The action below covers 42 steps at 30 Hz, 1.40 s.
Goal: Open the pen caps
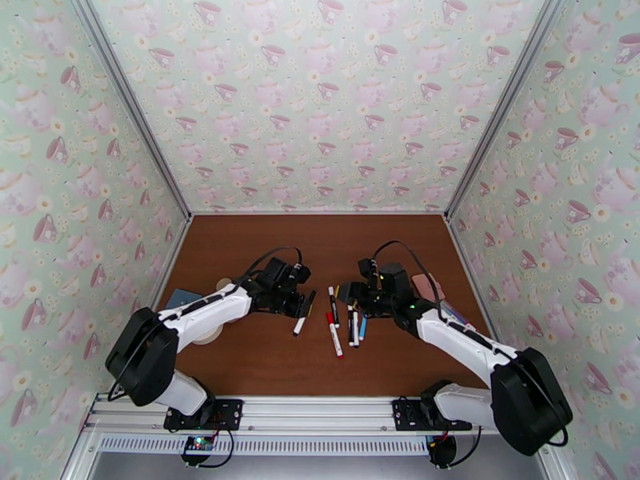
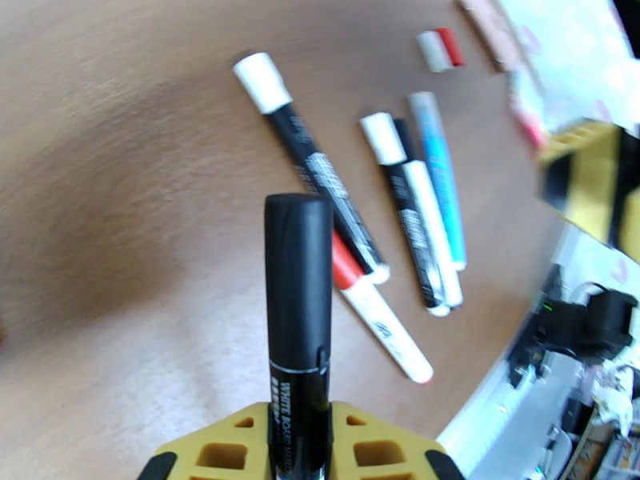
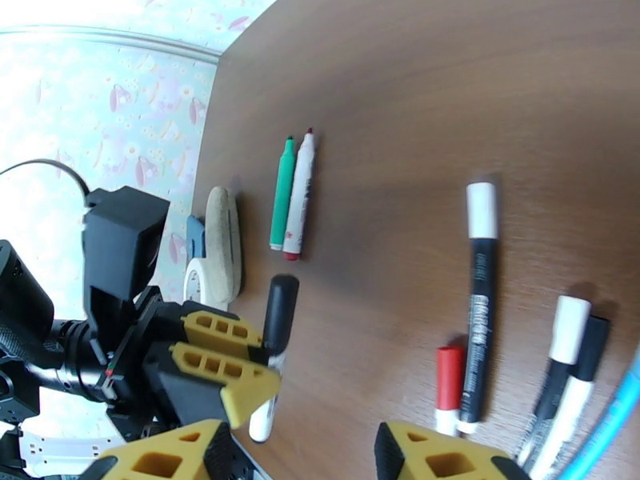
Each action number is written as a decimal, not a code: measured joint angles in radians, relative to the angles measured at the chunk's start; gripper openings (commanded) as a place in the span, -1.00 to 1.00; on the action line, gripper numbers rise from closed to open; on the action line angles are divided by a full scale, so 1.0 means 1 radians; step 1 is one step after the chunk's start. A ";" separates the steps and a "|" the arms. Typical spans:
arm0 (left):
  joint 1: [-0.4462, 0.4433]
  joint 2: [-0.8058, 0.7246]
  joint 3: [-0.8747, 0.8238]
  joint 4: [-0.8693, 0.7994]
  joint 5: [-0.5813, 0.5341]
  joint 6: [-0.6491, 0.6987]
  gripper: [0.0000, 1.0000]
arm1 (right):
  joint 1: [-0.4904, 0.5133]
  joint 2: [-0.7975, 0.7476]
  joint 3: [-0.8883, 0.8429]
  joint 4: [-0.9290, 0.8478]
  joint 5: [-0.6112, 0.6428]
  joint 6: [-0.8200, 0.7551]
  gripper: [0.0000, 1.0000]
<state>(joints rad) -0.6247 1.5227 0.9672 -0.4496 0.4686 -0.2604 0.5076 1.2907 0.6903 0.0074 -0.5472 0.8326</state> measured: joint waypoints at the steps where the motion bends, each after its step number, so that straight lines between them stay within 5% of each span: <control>1: 0.000 -0.005 -0.001 0.006 0.027 0.006 -0.61 | 0.012 0.013 0.014 0.008 0.001 0.007 0.05; 16: 0.000 -0.034 -0.031 0.124 0.217 -0.005 -0.62 | 0.084 0.124 0.076 0.071 0.046 0.081 0.05; 42: 0.000 -0.035 -0.032 0.193 0.230 -0.044 -0.61 | 0.095 0.153 0.089 0.115 0.011 0.108 -0.37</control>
<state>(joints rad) -0.6247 1.4872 0.9356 -0.2569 0.6991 -0.3042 0.6029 1.4437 0.7795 0.1226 -0.5365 0.9405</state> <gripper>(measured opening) 0.198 0.324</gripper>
